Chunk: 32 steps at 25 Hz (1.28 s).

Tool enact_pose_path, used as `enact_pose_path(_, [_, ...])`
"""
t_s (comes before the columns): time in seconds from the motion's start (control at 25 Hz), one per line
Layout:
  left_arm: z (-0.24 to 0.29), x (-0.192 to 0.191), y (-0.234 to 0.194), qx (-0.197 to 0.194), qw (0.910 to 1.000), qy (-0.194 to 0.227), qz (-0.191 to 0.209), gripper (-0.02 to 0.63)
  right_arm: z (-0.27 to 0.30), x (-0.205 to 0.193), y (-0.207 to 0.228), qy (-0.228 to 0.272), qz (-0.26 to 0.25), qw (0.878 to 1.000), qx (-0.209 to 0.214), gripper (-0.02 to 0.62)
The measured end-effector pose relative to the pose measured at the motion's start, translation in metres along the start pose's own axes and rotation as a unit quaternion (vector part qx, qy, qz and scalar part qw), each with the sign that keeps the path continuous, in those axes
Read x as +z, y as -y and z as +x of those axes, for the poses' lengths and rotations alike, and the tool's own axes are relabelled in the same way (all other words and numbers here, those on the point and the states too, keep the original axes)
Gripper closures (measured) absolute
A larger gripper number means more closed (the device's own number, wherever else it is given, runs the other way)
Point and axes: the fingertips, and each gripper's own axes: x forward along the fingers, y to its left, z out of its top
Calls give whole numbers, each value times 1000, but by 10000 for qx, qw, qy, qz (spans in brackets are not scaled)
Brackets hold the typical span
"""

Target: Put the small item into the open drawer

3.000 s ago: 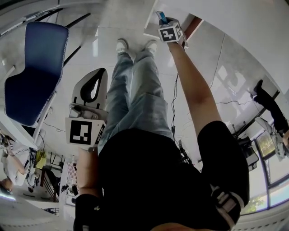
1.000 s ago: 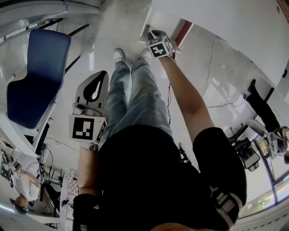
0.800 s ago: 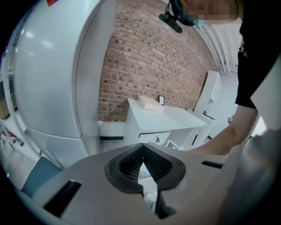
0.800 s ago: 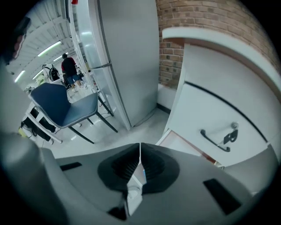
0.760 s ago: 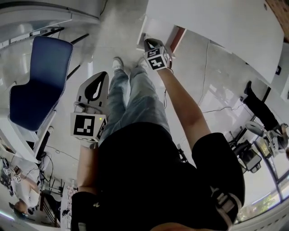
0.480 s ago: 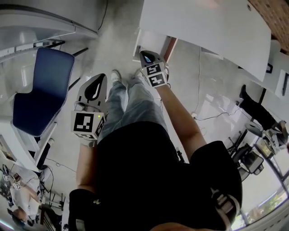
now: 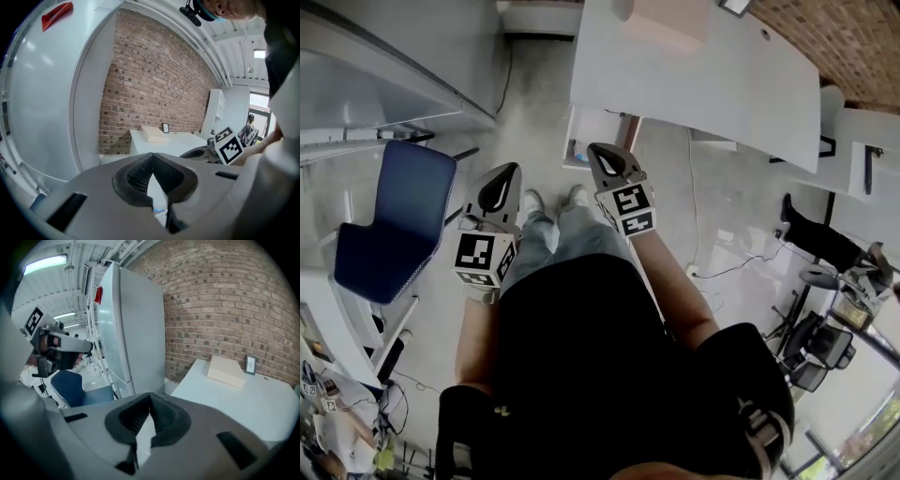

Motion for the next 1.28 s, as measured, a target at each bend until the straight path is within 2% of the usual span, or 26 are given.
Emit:
enact_pose_path(0.32, [-17,41,4,-25,9994,321,101,603,-68,67,8,656,-212,9973,-261,583])
enact_pose_path(0.68, [-24,90,16,-183,9966,772,221,603,-118,120,14,1115,-353,9924,-383,583])
enact_pose_path(1.28, [-24,138,39,-569,9900,1130,630,603,-154,173,18,1858,-381,9808,-455,583])
